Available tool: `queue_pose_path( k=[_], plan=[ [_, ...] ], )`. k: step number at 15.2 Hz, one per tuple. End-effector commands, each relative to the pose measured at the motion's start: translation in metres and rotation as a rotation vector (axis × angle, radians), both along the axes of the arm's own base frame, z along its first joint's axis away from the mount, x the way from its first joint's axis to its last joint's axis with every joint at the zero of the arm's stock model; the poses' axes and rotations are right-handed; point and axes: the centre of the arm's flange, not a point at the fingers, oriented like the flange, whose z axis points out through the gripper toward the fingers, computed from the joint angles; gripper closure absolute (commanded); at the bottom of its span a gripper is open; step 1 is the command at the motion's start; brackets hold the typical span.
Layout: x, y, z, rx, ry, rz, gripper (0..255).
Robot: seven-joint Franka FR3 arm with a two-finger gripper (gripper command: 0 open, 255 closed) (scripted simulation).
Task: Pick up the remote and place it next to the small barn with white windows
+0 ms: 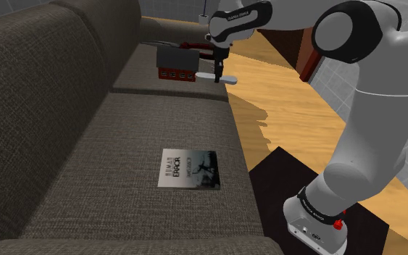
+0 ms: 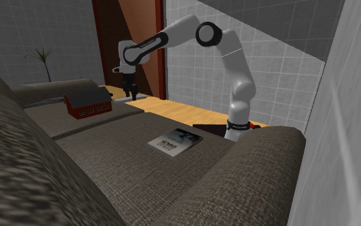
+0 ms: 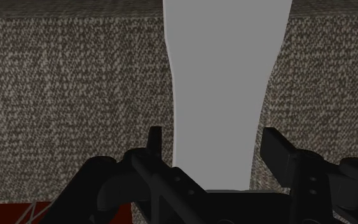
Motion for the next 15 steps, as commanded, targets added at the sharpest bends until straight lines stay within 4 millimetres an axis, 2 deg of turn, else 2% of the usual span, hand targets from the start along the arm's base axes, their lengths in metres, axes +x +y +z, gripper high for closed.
queue_pose_path(
  k=[1,8,15],
  plan=[
    [0.001,0.000,-0.009,0.000,-0.001,0.000,255],
    [0.001,0.000,-0.046,0.000,-0.001,0.000,255],
    [0.001,0.000,-0.046,0.000,-0.001,0.000,255]
  ],
)
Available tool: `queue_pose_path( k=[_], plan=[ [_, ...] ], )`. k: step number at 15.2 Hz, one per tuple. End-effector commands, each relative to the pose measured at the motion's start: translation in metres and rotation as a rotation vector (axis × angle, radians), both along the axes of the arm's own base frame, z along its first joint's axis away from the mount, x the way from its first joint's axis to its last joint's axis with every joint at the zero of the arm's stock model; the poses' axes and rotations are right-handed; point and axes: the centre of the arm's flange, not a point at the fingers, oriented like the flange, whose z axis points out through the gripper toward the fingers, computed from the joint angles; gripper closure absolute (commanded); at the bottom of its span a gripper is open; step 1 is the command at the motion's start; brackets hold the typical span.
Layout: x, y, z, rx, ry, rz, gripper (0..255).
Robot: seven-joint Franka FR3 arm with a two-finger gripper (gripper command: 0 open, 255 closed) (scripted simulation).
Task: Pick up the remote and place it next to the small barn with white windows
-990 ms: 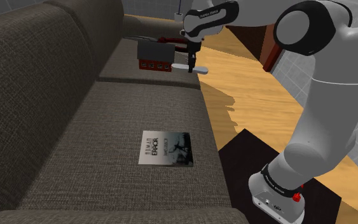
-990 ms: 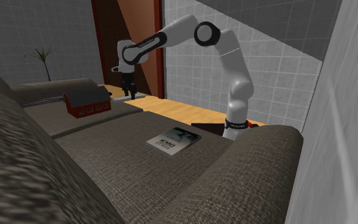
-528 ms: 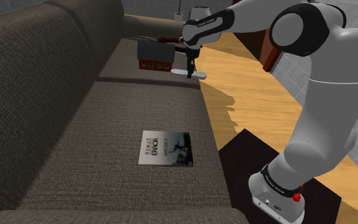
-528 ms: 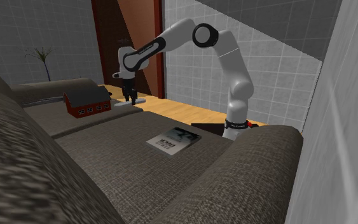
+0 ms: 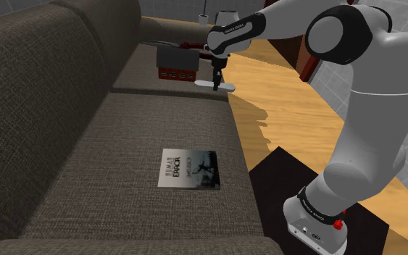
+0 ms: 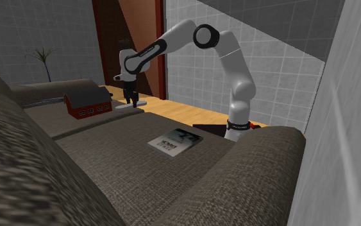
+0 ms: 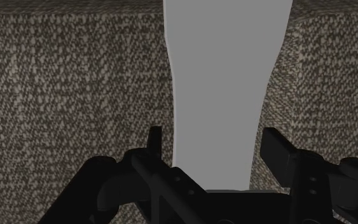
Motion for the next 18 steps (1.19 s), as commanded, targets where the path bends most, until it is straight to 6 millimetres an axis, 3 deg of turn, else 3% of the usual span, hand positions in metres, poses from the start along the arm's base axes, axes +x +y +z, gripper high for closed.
queue_pose_path(
  k=[1,2,7,11,18],
  plan=[
    [0.000,0.000,0.000,0.000,-0.001,0.000,255],
    [0.000,0.000,0.000,0.000,-0.001,0.000,0],
    [0.000,0.000,0.000,0.000,-0.001,0.000,0],
    [-0.001,0.001,0.050,0.000,-0.001,0.000,0],
    [-0.001,0.001,0.050,0.000,-0.001,0.000,0]
  ],
)
